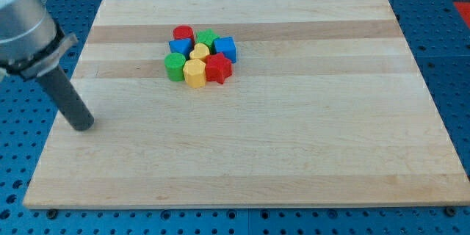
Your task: Place your arm horizontally to the red circle
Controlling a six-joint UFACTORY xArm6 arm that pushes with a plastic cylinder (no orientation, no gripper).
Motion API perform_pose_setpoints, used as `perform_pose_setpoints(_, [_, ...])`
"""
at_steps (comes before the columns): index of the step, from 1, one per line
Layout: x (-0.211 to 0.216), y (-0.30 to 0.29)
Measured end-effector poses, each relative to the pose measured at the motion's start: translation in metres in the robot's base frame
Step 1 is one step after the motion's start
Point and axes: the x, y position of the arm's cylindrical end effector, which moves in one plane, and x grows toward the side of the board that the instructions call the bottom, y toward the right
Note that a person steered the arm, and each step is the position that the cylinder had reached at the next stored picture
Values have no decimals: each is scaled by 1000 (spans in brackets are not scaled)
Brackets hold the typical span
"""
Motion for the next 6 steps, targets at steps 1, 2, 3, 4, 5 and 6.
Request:
perform_pose_setpoints(1, [-71,0])
perform_pose_setpoints(2, [-147,3])
perform_pose_setpoints(3, [-190,18])
perform_pose_setpoints(4, [-182,27])
perform_pose_setpoints(5, [-181,66])
perform_pose_setpoints(6, [-179,100])
